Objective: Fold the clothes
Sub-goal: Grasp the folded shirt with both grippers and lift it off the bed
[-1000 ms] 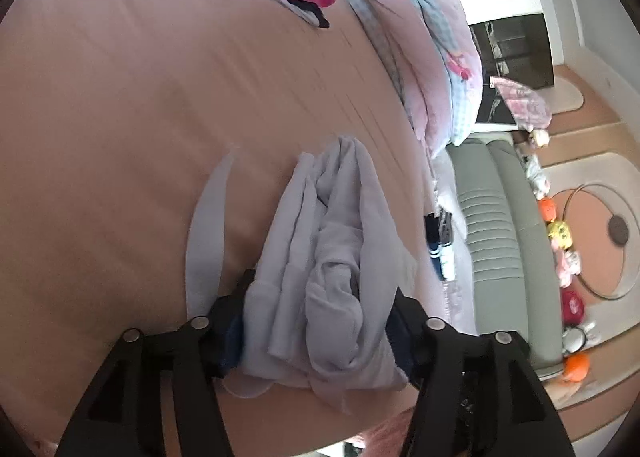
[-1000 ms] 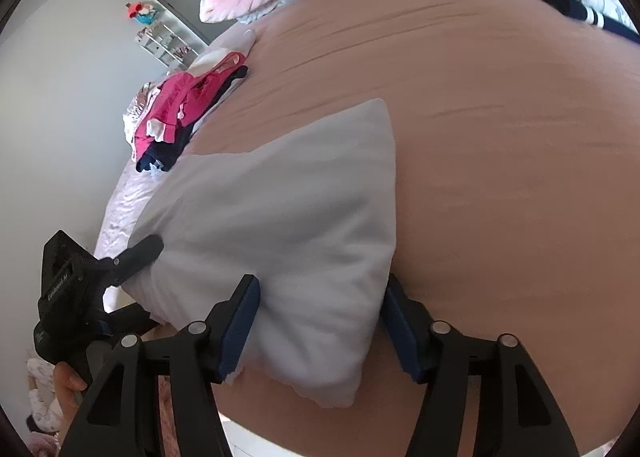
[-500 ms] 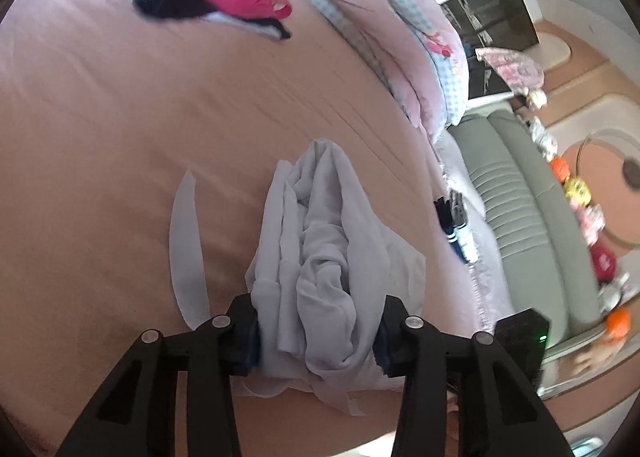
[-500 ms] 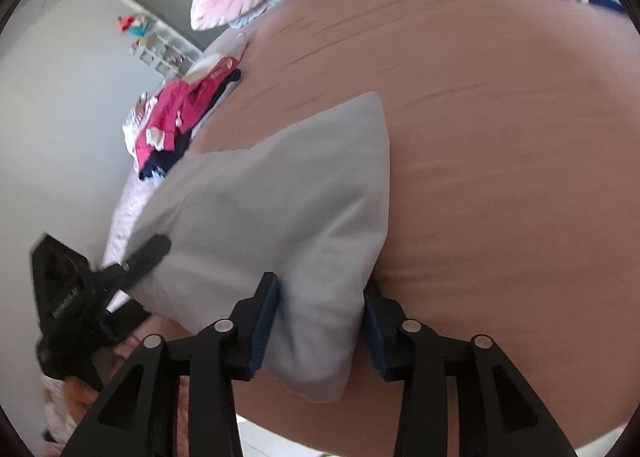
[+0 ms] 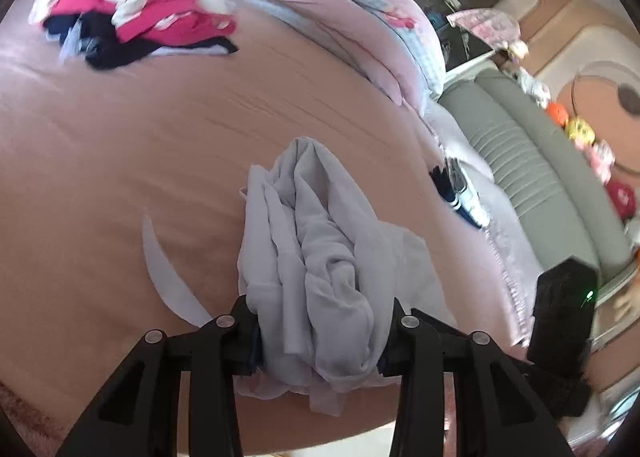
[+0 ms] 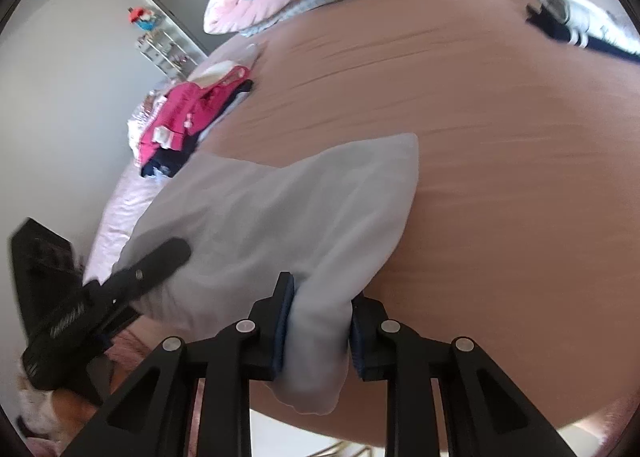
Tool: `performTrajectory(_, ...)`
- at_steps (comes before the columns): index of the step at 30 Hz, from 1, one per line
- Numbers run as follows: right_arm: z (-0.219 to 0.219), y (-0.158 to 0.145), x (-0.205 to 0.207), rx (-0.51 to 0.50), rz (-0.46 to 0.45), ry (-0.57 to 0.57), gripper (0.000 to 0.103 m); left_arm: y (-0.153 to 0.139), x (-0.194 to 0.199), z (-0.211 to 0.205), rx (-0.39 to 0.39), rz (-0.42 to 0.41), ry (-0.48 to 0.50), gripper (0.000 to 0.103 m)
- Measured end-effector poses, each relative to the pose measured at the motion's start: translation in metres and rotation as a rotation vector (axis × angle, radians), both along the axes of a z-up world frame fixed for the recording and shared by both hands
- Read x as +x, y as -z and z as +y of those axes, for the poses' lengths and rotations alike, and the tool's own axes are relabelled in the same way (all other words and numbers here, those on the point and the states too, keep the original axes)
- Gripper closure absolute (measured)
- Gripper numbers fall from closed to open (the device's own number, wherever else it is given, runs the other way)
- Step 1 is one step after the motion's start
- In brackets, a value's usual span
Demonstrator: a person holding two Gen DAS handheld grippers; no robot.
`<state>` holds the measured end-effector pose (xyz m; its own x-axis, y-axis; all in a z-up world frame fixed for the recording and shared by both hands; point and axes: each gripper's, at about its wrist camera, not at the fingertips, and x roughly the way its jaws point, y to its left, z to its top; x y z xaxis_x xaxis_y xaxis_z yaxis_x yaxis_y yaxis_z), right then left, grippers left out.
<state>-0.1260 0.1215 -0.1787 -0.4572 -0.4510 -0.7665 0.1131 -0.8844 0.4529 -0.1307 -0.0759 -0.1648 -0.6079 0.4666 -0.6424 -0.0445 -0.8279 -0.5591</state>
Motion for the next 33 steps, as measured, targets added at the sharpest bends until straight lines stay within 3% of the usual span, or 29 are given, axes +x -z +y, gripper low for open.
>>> performTrajectory(4, 0.008, -0.010, 0.004, 0.020, 0.013, -0.003, 0.079, -0.011, 0.007, 0.007, -0.006, 0.023, 0.004, 0.067)
performTrajectory(9, 0.031, -0.039, 0.015, 0.050, 0.064, -0.004, 0.079, -0.029, 0.013, 0.037, 0.043, 0.059, 0.052, 0.067)
performTrajectory(14, 0.087, -0.055, 0.024, 0.028, 0.064, 0.067, 0.079, -0.042, 0.001, 0.083, 0.093, 0.064, 0.128, 0.067)
performTrajectory(20, 0.169, -0.066, 0.019, 0.030, 0.066, 0.177, 0.079, -0.044, -0.047, 0.160, 0.123, 0.017, 0.256, 0.067)
performTrajectory(24, 0.229, -0.075, -0.011, 0.039, 0.079, 0.228, 0.079, -0.061, -0.090, 0.224, 0.108, 0.053, 0.318, 0.067)
performTrajectory(33, 0.352, -0.135, -0.141, 0.099, 0.184, 0.281, 0.079, -0.112, -0.214, 0.335, 0.152, 0.190, 0.278, 0.067)
